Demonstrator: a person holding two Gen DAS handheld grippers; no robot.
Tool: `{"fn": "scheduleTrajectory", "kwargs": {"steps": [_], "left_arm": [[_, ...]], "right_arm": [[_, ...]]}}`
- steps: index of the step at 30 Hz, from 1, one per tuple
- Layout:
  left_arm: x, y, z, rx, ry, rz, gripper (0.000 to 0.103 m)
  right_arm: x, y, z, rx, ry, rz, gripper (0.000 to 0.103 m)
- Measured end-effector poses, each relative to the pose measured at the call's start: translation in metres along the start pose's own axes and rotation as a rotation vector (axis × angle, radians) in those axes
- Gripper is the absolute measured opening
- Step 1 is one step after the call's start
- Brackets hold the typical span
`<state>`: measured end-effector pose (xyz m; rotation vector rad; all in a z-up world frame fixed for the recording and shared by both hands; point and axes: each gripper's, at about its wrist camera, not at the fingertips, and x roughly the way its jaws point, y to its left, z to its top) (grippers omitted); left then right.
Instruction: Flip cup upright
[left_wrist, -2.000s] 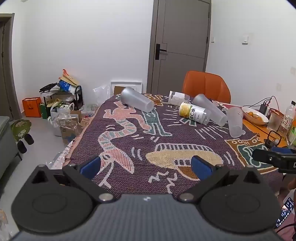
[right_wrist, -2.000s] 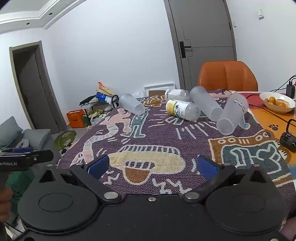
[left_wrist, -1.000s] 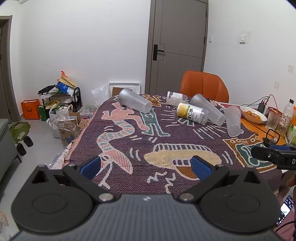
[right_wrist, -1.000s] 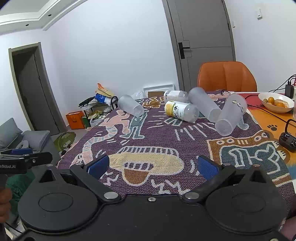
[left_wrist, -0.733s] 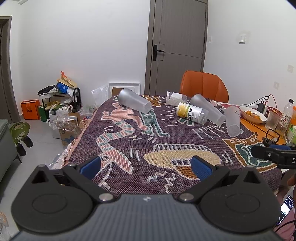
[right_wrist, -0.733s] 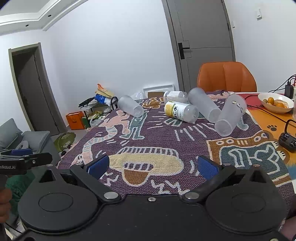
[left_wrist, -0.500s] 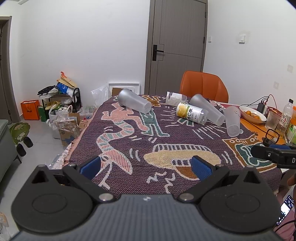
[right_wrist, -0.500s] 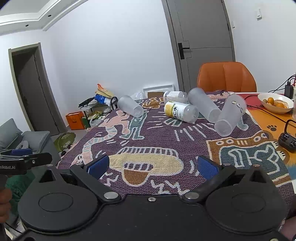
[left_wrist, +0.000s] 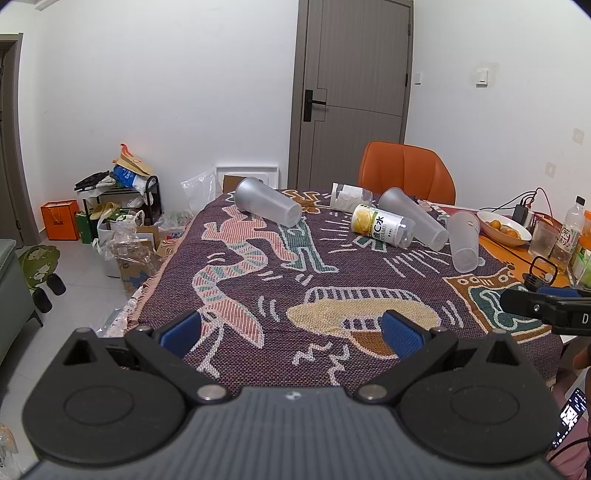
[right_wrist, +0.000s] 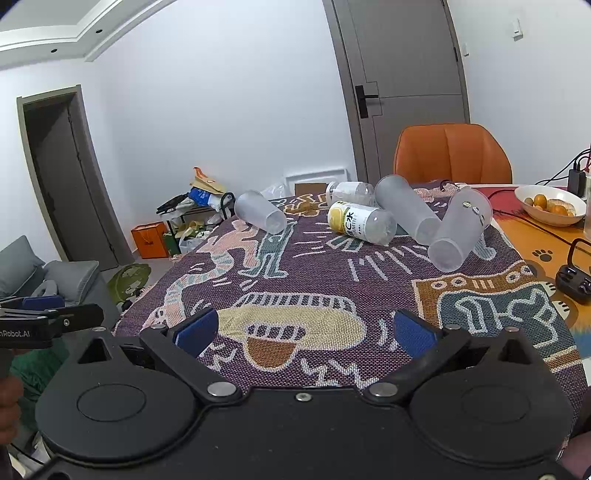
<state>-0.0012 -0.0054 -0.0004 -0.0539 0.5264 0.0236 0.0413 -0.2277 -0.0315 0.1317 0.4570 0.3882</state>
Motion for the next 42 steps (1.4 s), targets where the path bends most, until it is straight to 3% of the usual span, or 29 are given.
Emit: {"fn": "scheduleTrajectory", "kwargs": {"steps": [21,32,42], "left_arm": [[0.005,0.005,0.002,0.006,0.005,0.002,0.103],[0.064,0.008,0.021,-0.002,0.035,-0.011,0.103],[0.113,0.023,0.059,-0.057,0.031,-0.035,0.102]], "right_arm": [[0.006,-0.001,-0.003,0.002,0.002,0.026,0.103],[0.041,-0.012,0.008,-0.054,0.026,-0.011,0.103],[0.096,-0.012,0.056,-0.177,0.028,-0.047,0.103]]}}
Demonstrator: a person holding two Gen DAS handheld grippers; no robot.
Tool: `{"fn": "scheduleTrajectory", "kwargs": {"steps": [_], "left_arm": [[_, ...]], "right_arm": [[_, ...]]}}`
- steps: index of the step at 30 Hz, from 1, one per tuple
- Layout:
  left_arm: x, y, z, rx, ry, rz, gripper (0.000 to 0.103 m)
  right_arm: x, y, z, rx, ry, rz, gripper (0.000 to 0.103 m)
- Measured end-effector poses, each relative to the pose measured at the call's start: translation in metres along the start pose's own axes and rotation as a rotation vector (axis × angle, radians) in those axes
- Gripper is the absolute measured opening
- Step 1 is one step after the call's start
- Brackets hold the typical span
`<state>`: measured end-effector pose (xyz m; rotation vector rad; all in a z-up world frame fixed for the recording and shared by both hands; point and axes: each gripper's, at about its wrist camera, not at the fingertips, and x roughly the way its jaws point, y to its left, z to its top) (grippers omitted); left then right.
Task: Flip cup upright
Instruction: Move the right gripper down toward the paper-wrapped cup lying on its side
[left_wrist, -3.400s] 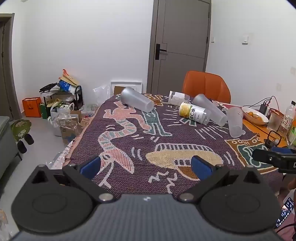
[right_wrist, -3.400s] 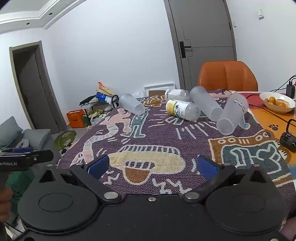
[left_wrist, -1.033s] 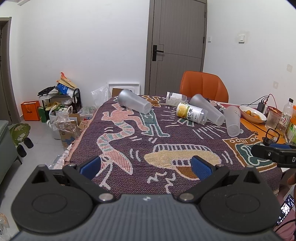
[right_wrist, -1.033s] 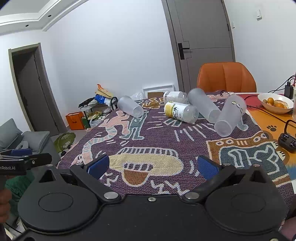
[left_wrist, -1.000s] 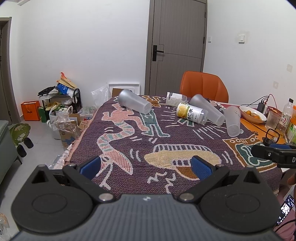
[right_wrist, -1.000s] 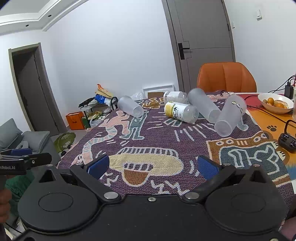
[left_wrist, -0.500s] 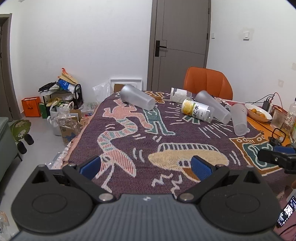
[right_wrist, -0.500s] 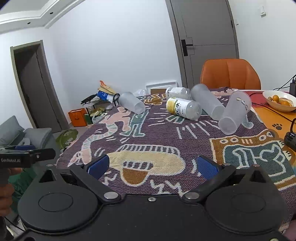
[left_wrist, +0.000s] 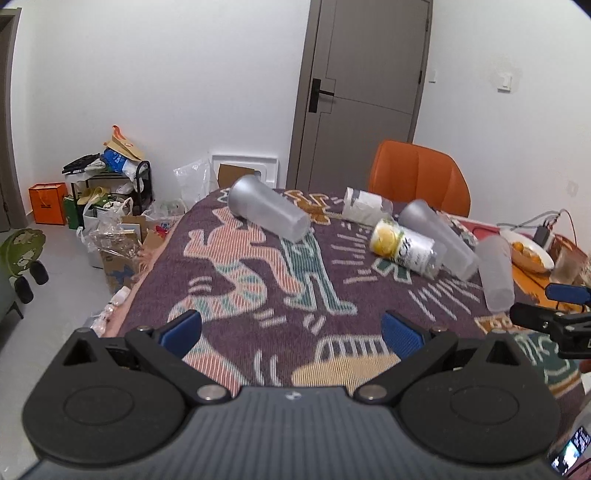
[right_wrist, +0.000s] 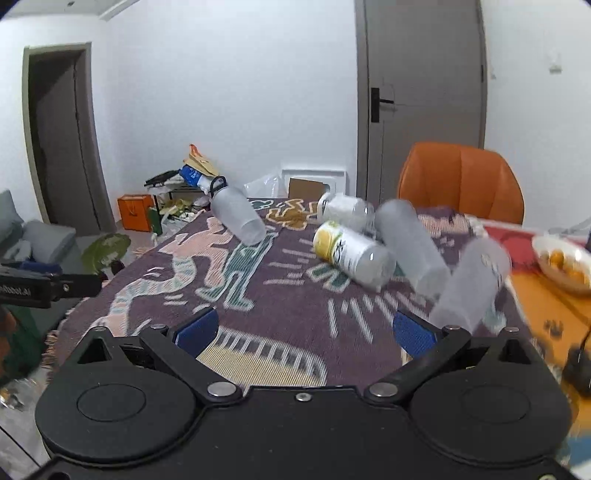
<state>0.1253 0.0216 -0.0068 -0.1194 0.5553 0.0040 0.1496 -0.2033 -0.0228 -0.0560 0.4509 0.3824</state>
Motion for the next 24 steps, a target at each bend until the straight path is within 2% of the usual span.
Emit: {"fn": "scheduleTrajectory", "kwargs": {"steps": [12,17,24], "left_arm": [[0.054,0.015,0.057,-0.048,-0.002,0.013,0.102],[0.073,0.024,0.083,-0.102,-0.016,0.013,0.102],[0.106,0.036,0.115,-0.155,-0.013,0.043,0.102]], "right_arm": [[0.067,-0.012,0.066,-0.124,0.028,0.017,0.1],[0.093,-0.018,0.093,-0.153,0.052,0.034,0.099],[0.134,-0.022,0.13,-0.263,0.074,0.04,0.098]]}}
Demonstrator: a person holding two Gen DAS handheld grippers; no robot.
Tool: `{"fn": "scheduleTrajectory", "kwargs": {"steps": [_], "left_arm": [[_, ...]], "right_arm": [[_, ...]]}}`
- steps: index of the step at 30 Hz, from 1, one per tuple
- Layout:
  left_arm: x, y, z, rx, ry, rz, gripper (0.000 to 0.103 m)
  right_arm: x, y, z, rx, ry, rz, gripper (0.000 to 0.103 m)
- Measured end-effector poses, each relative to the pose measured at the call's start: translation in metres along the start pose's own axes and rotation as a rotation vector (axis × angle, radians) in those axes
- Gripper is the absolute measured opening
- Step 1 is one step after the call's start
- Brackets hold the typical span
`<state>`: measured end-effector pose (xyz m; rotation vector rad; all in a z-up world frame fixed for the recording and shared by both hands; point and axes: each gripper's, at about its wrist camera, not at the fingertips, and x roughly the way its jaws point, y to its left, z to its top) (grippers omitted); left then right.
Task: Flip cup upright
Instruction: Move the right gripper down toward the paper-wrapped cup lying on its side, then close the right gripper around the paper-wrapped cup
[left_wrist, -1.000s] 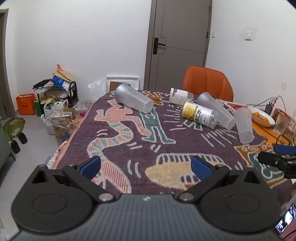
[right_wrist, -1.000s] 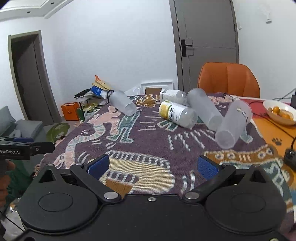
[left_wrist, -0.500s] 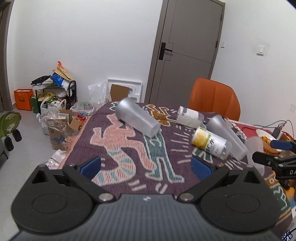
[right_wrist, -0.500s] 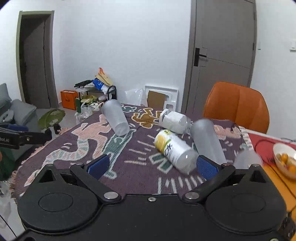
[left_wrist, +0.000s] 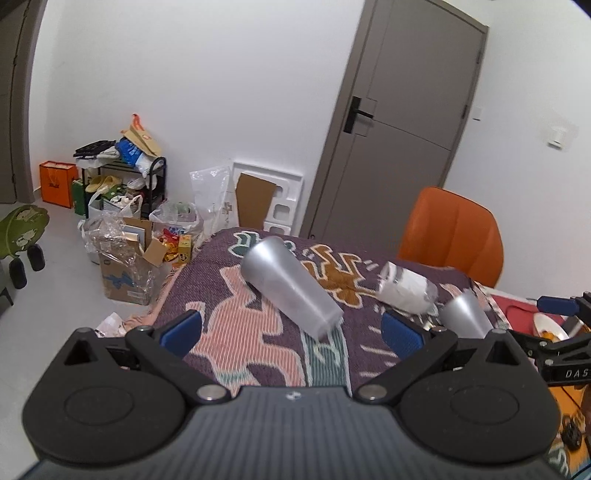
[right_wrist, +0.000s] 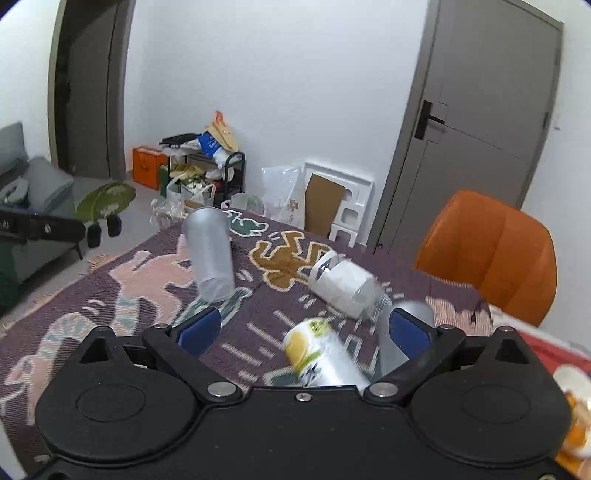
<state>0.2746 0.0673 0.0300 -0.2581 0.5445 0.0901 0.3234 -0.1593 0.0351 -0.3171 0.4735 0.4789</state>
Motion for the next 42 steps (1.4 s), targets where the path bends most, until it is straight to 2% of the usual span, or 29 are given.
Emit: {"fn": "scheduleTrajectory", "kwargs": {"steps": [12,20,26,35,36,37,42], "left_arm": [[0.081,0.024,0.009,-0.145,0.081,0.085,0.101],[0.125,0.035,-0.003,-0.174,0.138,0.117,0.101],[0.149,0.044,-0.009,-0.21,0.171,0.146,0.101],[0.169,0.049,-0.015,-0.222,0.206,0.154,0.101],[0.17,0.049,-0.016,-0.223,0.208,0.156,0.101],[0.17,0.05,-0.015,-0.225,0.208,0.158,0.101],[0.17,0.052,-0.014,-0.23,0.208,0.164,0.101]], "right_arm": [[0.101,-0.025,0.026,-0.163,0.09,0.013,0.09],[0.168,-0.045,0.03,-0.271,0.155,0.047,0.09],[0.208,-0.054,0.029,-0.341,0.209,0.071,0.09],[0.246,-0.061,0.026,-0.423,0.275,0.117,0.089],[0.25,-0.06,0.024,-0.446,0.29,0.121,0.085],[0.253,-0.06,0.023,-0.464,0.297,0.123,0.073],[0.252,-0.063,0.028,-0.453,0.308,0.153,0.065]]}}
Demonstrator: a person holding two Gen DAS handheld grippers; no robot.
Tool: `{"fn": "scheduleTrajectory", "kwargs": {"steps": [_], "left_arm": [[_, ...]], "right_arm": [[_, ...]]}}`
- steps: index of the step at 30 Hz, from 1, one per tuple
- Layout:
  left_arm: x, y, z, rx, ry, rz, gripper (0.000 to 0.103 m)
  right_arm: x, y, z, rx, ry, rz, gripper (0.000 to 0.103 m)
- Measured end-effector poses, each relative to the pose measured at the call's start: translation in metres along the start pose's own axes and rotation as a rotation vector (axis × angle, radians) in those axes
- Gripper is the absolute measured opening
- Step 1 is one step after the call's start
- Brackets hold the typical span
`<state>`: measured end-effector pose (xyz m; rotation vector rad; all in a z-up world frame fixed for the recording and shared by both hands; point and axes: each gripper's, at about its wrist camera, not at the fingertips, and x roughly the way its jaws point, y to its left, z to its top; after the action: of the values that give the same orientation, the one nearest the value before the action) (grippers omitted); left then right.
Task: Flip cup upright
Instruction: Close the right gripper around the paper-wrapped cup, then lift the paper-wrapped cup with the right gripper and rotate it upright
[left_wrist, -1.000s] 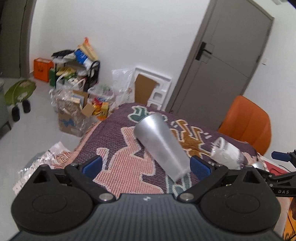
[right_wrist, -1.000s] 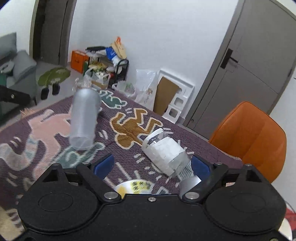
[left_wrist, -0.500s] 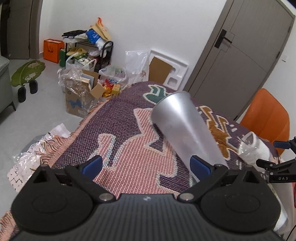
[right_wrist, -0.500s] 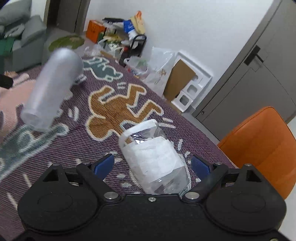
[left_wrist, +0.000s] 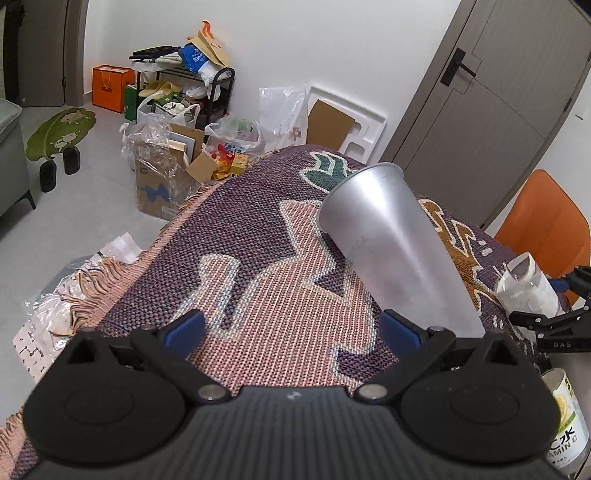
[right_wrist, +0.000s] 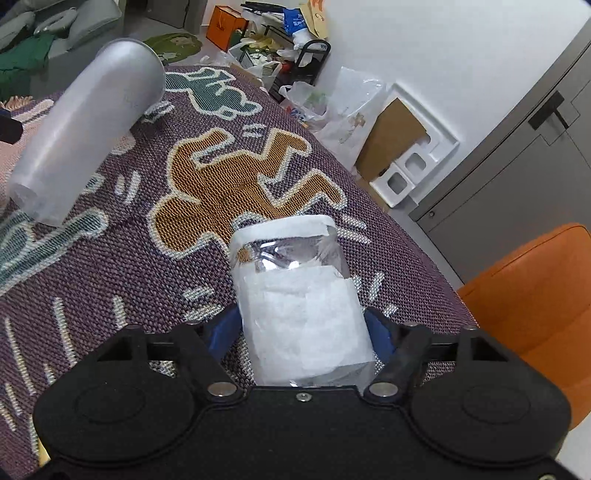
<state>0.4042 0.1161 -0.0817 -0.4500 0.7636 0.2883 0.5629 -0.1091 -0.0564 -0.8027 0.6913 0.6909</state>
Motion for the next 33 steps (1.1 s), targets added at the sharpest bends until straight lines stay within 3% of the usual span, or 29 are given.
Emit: {"fn": "scheduleTrajectory", "kwargs": {"steps": [16,25,33], "left_arm": [[-0.049,-0.016,-0.005,0.028,-0.042,-0.068,0.101],[-0.112,-0.019,-0.038,0.08,-0.084,-0.117,0.101],[-0.159,-0.019,-0.065,0.136,-0.097,-0.153,0.101]], "right_arm": [[-0.092,0.013,0.008,0.11,-0.116,-0.042,0.065],[-0.165,0.057,-0.008,0.166,-0.192,-0.039,0.065],[-0.205,0.103,-0.029,0.187,-0.214,-0.005,0.065]]}}
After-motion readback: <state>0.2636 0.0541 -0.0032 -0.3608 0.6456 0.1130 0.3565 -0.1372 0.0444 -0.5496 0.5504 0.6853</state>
